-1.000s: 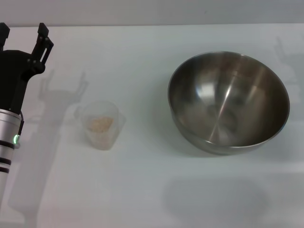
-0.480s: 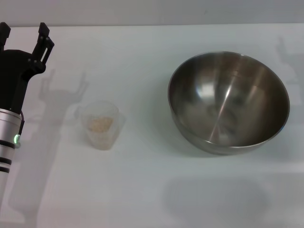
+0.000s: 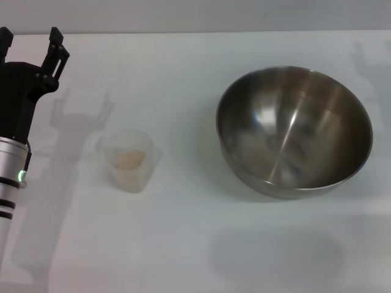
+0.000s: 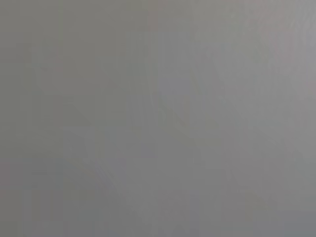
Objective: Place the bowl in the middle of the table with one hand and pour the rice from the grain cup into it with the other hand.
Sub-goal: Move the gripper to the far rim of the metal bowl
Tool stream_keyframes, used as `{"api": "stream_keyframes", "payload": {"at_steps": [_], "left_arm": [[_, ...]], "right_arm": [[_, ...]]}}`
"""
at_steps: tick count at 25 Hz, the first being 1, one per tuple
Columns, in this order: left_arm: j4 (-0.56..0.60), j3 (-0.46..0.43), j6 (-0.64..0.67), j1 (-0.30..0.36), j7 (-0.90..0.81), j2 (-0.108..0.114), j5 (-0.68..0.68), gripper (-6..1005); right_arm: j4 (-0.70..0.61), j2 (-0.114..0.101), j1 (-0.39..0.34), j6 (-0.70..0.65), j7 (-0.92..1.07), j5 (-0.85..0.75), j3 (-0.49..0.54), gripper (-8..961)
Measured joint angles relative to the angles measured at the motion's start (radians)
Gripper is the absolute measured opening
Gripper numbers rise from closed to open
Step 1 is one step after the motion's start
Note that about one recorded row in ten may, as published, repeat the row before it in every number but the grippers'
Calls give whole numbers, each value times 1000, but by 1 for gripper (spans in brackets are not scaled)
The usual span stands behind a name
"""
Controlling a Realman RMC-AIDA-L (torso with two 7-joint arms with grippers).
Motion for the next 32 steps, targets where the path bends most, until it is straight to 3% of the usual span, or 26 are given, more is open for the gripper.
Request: {"api": "stream_keyframes", "payload": {"at_steps": [7, 8, 9, 12, 13, 14, 16, 17, 18, 19, 22, 23, 24, 27, 28, 29, 31, 32], "left_arm": [[3, 0, -1, -1, 0, 0, 0, 869], [4, 0, -1, -1, 0, 0, -1, 869], [5, 0, -1, -2, 0, 0, 0, 869], [6, -1, -1, -2, 0, 0, 0, 869], [7, -1, -1, -2, 0, 0, -1, 869], [7, -1, -1, -2, 0, 0, -1, 869], [9, -1, 0, -2, 0, 1, 0, 869], [9, -1, 0, -2, 0, 1, 0, 869], [9, -2, 0, -1, 0, 1, 0, 869], [9, -2, 0, -1, 0, 1, 0, 869], [10, -4, 0, -1, 0, 1, 0, 869], [10, -11, 0, -1, 0, 1, 0, 869], [10, -18, 0, -1, 0, 2, 0, 869], [10, -28, 0, 0, 0, 2, 0, 869], [10, -28, 2, 1, 0, 3, 0, 869], [10, -29, 4, 1, 0, 4, 0, 869], [10, -30, 5, 2, 0, 4, 0, 869], [10, -30, 5, 2, 0, 5, 0, 869]], "right_arm": [[-268, 1, -29, 389, 5, 103, 18, 758], [-371, 0, -52, 534, 16, 119, 19, 758], [-371, 0, -52, 534, 16, 119, 19, 758], [-541, 0, -90, 766, 42, 122, 36, 758], [-668, 1, -116, 960, 53, 123, 60, 758], [-668, 1, -116, 960, 53, 123, 60, 758], [-814, 3, -139, 1223, 72, 123, 104, 758], [-814, 3, -139, 1223, 72, 123, 104, 758], [-906, 3, -145, 1417, 90, 124, 147, 758], [-906, 3, -145, 1417, 90, 124, 147, 758], [-1025, 0, -145, 1708, 111, 125, 224, 758], [-1113, -2, -139, 1921, 116, 125, 279, 758], [-1113, -2, -139, 1921, 116, 125, 279, 758], [-1230, -4, -123, 2228, 122, 124, 371, 757], [-1281, -5, -101, 2395, 133, 121, 436, 757], [-1281, -5, -101, 2395, 133, 121, 436, 757], [-1322, -14, -44, 2635, 153, 118, 557, 757], [-1322, -14, -44, 2635, 153, 118, 557, 757]]}}
